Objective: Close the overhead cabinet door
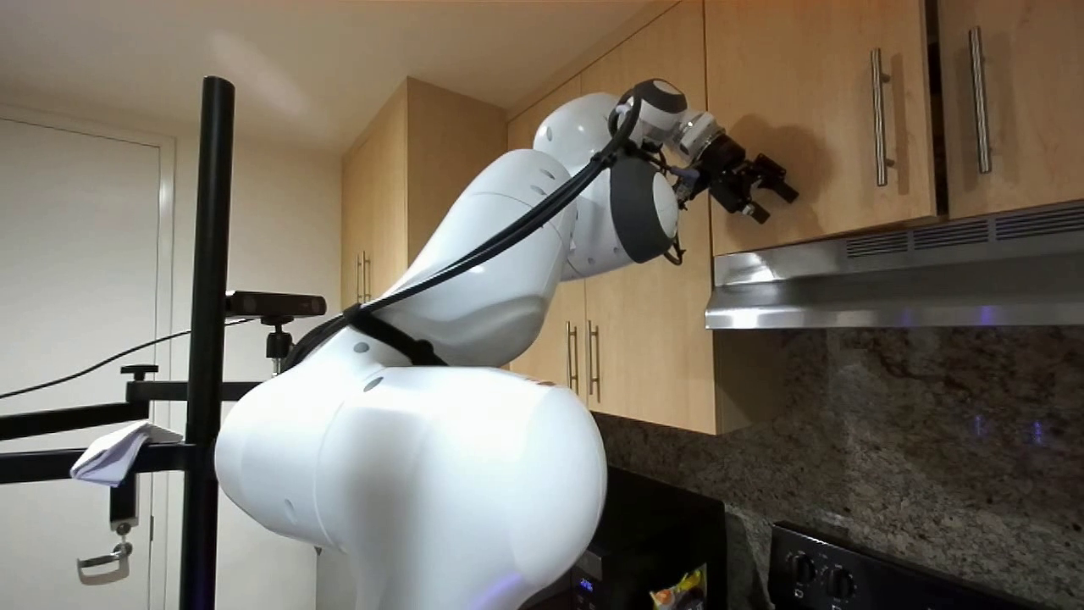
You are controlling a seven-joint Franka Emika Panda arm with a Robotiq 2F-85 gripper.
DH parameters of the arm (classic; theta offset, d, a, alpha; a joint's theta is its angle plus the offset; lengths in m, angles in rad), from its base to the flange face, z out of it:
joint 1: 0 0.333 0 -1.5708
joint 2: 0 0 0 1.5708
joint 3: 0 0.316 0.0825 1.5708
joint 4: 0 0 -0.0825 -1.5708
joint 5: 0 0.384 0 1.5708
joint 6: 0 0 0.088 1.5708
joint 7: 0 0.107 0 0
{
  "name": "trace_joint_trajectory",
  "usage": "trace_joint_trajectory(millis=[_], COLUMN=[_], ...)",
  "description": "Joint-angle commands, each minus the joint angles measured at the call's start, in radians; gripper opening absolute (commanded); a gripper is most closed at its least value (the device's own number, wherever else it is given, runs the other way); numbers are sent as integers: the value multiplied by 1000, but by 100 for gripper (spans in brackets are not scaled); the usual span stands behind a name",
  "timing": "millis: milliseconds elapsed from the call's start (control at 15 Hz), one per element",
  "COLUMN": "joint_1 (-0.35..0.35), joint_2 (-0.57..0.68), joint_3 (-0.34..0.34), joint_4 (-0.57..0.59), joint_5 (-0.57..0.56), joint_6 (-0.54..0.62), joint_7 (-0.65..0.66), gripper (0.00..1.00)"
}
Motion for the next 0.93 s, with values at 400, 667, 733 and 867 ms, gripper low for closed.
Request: trace_joint_trajectory(millis=[400, 667, 733, 867], joint_1=[50, 130, 149, 180], joint_2=[-72, -148, -175, -207], joint_3=[-20, 0, 13, 27], joint_4=[5, 24, 25, 24], joint_5=[39, 47, 59, 67], joint_6=[-106, -290, -337, -429], joint_7=[-66, -170, -205, -253], gripper=[100, 100, 100, 100])
